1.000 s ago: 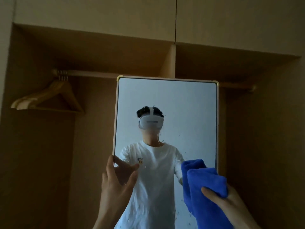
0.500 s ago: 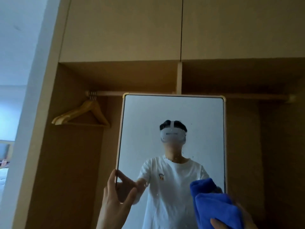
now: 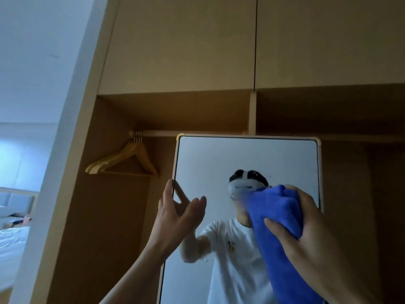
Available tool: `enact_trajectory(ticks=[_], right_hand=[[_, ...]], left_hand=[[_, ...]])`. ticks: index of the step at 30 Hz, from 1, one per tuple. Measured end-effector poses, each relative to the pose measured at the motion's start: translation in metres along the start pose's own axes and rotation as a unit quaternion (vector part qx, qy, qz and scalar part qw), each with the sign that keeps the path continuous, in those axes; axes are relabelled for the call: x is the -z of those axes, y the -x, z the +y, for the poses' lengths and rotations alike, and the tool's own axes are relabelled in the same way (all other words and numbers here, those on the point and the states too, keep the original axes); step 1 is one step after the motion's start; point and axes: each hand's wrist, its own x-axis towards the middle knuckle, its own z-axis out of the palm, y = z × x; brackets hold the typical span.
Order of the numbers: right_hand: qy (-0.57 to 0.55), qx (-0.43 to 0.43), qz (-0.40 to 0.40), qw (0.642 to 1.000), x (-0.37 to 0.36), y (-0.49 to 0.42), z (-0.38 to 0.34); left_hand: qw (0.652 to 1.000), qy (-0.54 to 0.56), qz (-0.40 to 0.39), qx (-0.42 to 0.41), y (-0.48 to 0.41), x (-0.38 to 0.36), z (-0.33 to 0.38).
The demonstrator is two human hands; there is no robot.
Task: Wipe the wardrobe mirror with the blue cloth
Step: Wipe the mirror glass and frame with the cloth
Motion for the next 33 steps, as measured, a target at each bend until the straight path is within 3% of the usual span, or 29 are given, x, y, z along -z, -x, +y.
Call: enact_trajectory(ticks=[5, 11, 17, 21, 25, 33], right_hand=[[0.132, 0.069, 0.057, 0.987, -0.001, -0.058, -0.029], [0.229, 0.111, 0.059, 0.965, -0.016, -0.116, -0.059], [0.372, 0.206, 0.073, 0.902, -0.055, -0.16, -0.087], [0.368, 0.222, 0.062, 0.901, -0.087, -0.171, -0.098], [0.397, 0.262, 0.045, 0.878, -0.111, -0.166, -0.097], [0.405, 0.392, -0.074, 0.823, -0.128, -0.118, -0.066]], left_hand=[[0.999, -0.018, 0.008, -0.026, -0.031, 0.003, 0.012], [0.996, 0.001, -0.014, -0.083, -0.051, 0.018, -0.004], [0.987, 0.076, -0.058, -0.131, -0.054, 0.027, -0.016], [0.985, 0.078, -0.067, -0.14, -0.057, 0.031, -0.022], [0.982, 0.092, -0.075, -0.144, -0.057, 0.034, -0.023], [0.976, 0.151, -0.107, -0.113, -0.054, 0.036, -0.029]])
